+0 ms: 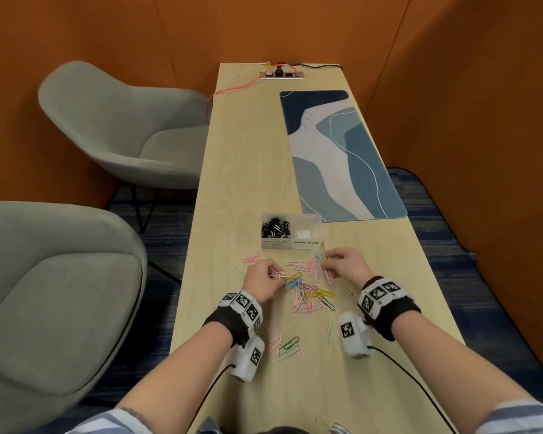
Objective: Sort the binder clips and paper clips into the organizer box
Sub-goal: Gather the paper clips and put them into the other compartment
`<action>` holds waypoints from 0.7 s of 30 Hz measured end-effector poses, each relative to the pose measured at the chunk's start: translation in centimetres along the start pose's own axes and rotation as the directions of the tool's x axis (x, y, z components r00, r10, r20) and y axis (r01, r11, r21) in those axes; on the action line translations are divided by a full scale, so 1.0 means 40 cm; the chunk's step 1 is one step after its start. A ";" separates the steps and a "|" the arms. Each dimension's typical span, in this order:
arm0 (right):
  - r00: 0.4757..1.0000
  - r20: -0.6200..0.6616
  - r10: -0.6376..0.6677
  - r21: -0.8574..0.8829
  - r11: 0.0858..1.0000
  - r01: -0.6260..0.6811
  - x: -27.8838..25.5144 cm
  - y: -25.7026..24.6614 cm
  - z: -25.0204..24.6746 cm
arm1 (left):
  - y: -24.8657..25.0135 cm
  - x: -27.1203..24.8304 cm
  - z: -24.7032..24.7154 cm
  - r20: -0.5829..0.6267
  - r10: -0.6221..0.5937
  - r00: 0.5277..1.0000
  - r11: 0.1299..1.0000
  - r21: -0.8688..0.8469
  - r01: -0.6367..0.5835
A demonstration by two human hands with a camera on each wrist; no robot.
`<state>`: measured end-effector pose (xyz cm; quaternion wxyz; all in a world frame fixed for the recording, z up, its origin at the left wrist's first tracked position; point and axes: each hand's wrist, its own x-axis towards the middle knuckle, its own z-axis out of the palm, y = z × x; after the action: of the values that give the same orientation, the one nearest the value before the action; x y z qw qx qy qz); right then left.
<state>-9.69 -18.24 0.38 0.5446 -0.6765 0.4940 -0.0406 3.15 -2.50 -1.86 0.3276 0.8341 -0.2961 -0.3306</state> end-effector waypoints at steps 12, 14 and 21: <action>0.976 -0.180 -0.124 0.051 0.990 0.135 0.149 -0.172 0.046 | 0.012 0.015 -0.015 -0.070 -0.022 0.997 0.991 -0.133 0.013; 0.968 -0.186 -0.167 -0.080 0.985 0.154 0.152 -0.165 0.061 | 0.019 0.019 -0.021 -0.084 -0.028 0.996 0.987 -0.160 0.015; 0.959 -0.125 -0.256 -0.390 0.901 0.190 0.120 -0.155 0.063 | 0.102 0.064 -0.044 -0.108 0.011 0.994 0.984 -0.174 -0.030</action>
<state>-1.88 -20.39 1.89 0.3525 -0.8139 0.4570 -0.0666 4.89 -6.20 1.24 0.4184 0.8153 -0.2566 -0.3072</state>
